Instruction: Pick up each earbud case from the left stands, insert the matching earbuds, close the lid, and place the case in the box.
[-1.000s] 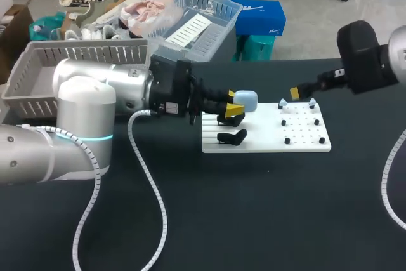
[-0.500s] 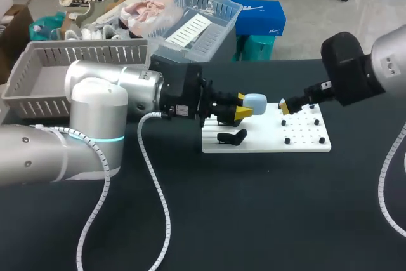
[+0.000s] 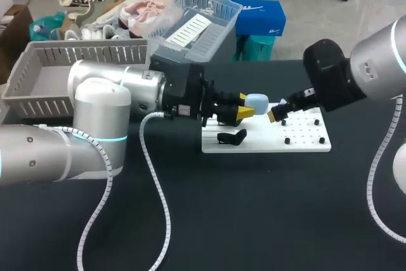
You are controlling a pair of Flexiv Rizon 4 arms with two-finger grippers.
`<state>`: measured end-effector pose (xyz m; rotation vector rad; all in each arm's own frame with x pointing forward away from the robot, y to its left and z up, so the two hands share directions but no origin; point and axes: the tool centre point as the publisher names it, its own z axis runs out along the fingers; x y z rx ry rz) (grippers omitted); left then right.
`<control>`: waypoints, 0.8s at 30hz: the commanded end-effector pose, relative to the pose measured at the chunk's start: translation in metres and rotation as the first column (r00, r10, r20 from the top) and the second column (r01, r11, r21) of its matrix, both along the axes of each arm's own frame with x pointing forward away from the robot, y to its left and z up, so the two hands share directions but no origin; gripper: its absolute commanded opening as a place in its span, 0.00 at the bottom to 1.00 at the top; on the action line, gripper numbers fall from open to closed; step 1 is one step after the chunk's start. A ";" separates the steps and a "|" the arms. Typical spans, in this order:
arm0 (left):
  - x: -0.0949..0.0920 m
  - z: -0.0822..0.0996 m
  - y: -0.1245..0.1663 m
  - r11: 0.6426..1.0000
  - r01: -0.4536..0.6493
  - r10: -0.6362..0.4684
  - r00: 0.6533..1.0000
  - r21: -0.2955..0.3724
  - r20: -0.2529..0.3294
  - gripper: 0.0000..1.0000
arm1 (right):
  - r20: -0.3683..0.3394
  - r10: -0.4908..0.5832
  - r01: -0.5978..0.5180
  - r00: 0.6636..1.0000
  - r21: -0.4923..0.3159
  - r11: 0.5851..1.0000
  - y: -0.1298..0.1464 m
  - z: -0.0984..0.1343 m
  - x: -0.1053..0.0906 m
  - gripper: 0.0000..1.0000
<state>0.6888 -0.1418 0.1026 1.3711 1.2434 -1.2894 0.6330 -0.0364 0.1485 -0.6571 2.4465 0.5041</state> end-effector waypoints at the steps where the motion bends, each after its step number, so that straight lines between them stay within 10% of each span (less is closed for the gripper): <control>1: 0.001 0.000 -0.001 1.000 0.002 -0.002 1.000 0.000 0.000 0.00 | -0.026 0.026 -0.025 0.999 0.015 1.000 0.008 -0.005 0.015 1.00; 24: 0.001 0.000 -0.001 1.000 0.002 -0.002 1.000 0.000 0.000 0.00 | -0.058 0.008 -0.008 0.998 0.001 1.000 0.009 -0.018 0.046 1.00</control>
